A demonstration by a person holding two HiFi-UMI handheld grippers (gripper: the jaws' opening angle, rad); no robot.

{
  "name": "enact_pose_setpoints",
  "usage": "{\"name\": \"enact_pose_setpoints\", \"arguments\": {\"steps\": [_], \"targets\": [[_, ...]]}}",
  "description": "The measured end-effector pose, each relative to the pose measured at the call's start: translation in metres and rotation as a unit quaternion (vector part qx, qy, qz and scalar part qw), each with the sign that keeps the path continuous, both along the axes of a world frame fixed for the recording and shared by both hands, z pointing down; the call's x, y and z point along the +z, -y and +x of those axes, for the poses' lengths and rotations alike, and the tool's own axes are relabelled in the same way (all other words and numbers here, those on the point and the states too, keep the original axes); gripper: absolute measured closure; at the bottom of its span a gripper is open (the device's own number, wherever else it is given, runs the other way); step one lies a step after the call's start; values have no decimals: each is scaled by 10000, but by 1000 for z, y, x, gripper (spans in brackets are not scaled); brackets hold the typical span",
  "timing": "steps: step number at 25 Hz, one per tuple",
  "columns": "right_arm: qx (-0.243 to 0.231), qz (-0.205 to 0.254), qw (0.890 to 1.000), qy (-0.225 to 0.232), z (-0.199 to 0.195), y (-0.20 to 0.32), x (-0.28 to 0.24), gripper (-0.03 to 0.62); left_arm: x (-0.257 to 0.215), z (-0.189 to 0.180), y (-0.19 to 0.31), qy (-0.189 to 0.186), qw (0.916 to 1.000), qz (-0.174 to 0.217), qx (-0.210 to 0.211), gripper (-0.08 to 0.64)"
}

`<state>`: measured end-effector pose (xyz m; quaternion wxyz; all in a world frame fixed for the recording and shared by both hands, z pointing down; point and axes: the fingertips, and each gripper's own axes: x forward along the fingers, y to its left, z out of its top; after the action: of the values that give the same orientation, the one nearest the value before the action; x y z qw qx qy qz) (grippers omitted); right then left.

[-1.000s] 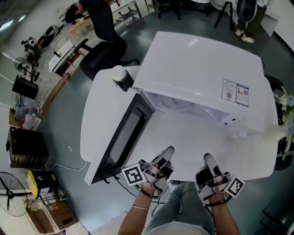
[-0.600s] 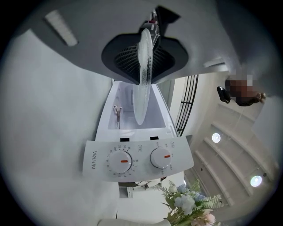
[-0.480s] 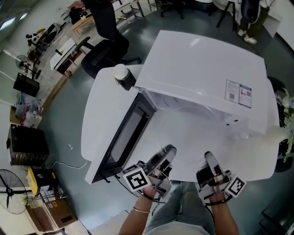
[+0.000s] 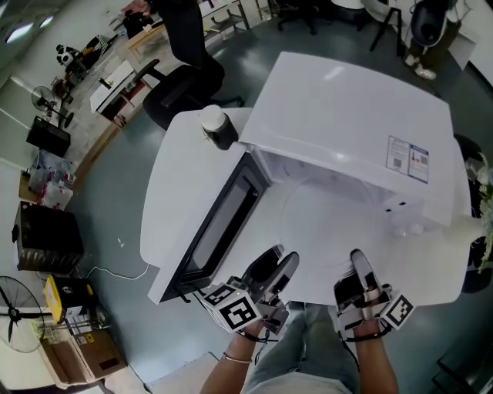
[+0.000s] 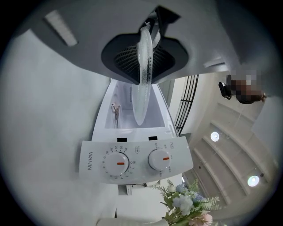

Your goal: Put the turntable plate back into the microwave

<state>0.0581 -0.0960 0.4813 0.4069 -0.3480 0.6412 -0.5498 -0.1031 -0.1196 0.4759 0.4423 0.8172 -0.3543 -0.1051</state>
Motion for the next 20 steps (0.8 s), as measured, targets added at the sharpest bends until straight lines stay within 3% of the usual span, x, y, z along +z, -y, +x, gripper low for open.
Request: {"name": "enact_pose_setpoints", "arguments": {"steps": [5, 12, 16, 20], "targets": [[104, 21, 9999, 7, -1, 2, 0, 541, -2, -17, -5, 791, 9960, 328, -237, 359], [228, 64, 9997, 56, -7, 4, 1, 540, 1, -34, -8, 1805, 9801, 687, -452, 436], [319, 109, 9994, 74, -10, 7, 1, 540, 6, -44, -8, 2155, 9717, 761, -603, 490], [452, 137, 9988, 124, -11, 11, 3, 540, 10, -52, -7, 2270, 9682, 798, -685, 560]]}}
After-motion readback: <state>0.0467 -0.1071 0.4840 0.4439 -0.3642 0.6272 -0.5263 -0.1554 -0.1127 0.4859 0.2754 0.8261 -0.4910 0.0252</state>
